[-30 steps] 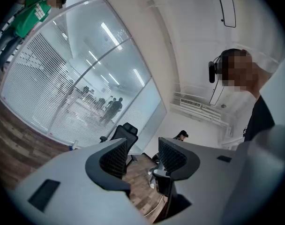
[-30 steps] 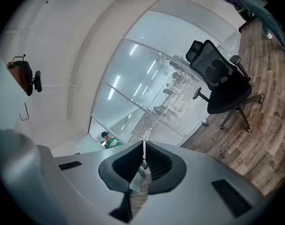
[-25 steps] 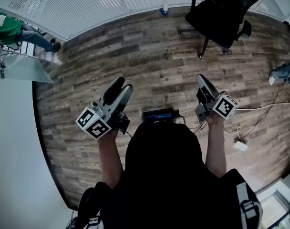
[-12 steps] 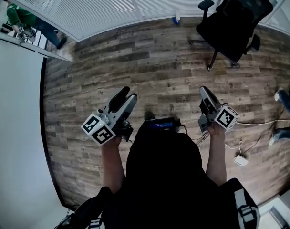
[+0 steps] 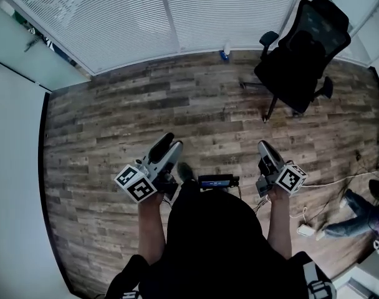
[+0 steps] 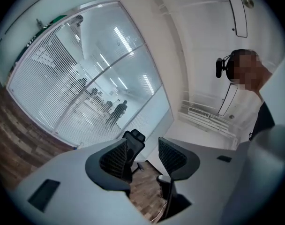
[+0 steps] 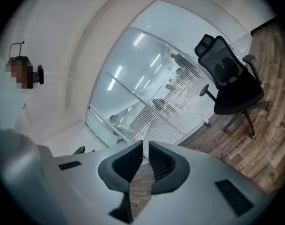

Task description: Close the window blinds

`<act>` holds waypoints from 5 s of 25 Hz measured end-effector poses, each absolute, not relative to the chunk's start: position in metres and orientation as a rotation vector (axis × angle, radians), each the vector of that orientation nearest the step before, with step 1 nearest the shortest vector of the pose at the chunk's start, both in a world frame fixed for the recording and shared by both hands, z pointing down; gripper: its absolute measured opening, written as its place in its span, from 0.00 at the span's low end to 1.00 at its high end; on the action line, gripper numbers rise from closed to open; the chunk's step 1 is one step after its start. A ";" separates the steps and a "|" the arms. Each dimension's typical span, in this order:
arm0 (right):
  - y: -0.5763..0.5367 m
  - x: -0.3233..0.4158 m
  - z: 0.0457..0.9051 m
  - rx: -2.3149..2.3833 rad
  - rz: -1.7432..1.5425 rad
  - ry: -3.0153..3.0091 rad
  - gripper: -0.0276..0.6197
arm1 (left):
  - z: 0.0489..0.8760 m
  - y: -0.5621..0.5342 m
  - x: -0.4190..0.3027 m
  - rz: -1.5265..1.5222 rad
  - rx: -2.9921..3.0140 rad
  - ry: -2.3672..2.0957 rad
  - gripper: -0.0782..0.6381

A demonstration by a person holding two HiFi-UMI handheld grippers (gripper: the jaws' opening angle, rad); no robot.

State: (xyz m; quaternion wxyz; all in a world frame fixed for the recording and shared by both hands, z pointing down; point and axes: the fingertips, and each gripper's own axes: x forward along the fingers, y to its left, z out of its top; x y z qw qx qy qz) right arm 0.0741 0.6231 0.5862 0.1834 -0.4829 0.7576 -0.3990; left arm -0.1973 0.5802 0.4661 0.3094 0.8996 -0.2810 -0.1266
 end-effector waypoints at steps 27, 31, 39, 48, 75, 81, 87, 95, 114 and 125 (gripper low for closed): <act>0.420 -0.048 0.541 -1.461 -0.916 2.316 0.28 | 0.466 0.389 -0.328 -0.561 2.308 -0.726 0.49; 0.373 -0.053 0.552 -1.345 -0.942 2.350 0.28 | 0.470 0.356 -0.334 -0.544 2.308 -0.855 0.63; 0.263 -0.021 0.542 -1.137 -0.943 2.380 0.28 | 0.430 0.284 -0.285 -0.573 2.452 -0.839 0.44; 0.203 0.040 0.515 -1.025 -0.796 2.408 0.27 | 0.419 0.214 -0.221 -0.550 2.482 -0.850 0.24; -0.038 0.117 0.521 -1.479 -0.860 2.207 0.27 | 0.441 -0.102 -0.172 -0.851 2.267 -0.464 0.28; -0.097 0.079 0.511 -1.454 -0.882 2.256 0.27 | 0.433 -0.144 -0.196 -0.829 2.293 -0.446 0.36; -0.112 0.073 0.523 -1.452 -0.932 2.247 0.27 | 0.444 -0.167 -0.198 -0.794 2.265 -0.475 0.36; -0.173 0.109 0.533 -1.351 -0.963 2.201 0.27 | 0.442 -0.220 -0.195 -0.784 2.231 -0.669 0.36; -0.306 0.192 0.556 -1.079 -1.057 2.384 0.27 | 0.441 -0.368 -0.200 -0.525 2.015 -1.592 0.39; -0.307 0.186 0.543 -1.178 -1.016 2.319 0.27 | 0.457 -0.414 -0.215 -0.418 1.970 -1.711 0.39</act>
